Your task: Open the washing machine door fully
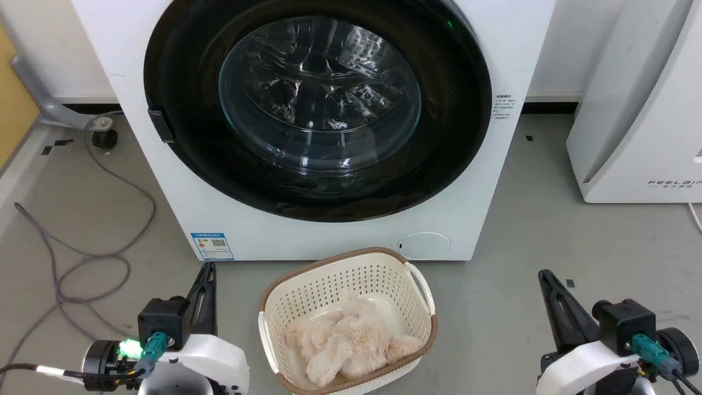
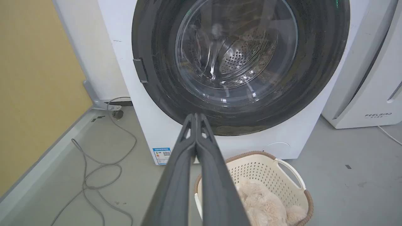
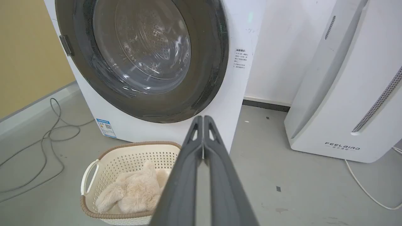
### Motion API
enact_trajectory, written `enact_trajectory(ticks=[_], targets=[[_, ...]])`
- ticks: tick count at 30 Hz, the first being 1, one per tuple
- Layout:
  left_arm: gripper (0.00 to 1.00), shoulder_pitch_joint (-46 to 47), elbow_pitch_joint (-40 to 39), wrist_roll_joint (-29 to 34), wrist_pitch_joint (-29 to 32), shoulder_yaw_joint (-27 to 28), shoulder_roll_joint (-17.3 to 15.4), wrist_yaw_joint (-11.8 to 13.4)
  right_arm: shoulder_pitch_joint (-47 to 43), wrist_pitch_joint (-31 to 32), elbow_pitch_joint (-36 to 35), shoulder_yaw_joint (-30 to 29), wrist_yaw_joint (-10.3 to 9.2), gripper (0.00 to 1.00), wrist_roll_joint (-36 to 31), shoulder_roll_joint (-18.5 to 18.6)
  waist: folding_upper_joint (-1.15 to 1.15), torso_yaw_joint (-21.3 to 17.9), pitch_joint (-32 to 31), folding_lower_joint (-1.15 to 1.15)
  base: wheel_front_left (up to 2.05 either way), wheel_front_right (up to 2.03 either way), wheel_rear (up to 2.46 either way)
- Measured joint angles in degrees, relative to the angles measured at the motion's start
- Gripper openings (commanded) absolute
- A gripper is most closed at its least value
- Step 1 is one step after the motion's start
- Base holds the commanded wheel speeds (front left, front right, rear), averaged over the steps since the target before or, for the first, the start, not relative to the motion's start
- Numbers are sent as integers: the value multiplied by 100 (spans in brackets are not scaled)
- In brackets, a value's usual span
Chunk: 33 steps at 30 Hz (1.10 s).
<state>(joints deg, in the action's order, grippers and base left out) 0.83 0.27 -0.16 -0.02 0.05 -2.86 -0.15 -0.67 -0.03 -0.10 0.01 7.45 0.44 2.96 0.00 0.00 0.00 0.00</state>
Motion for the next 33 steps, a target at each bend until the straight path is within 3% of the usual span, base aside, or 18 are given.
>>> enact_trajectory(ticks=[31,32,33], targets=[[0,0,-2,0,0,1,1,0,0,0,1,0,0,0,0,0,0,0,0,0,0,0,0],[100,0,-2,0,0,2,1,0,0,0,1,2,0,100,0,0,0,0,0,0,0,0,0],[100,1,0,-1,0,0,2,-1,-2,0,0,1,-1,100,3,0,0,0,0,0,0,0,0]])
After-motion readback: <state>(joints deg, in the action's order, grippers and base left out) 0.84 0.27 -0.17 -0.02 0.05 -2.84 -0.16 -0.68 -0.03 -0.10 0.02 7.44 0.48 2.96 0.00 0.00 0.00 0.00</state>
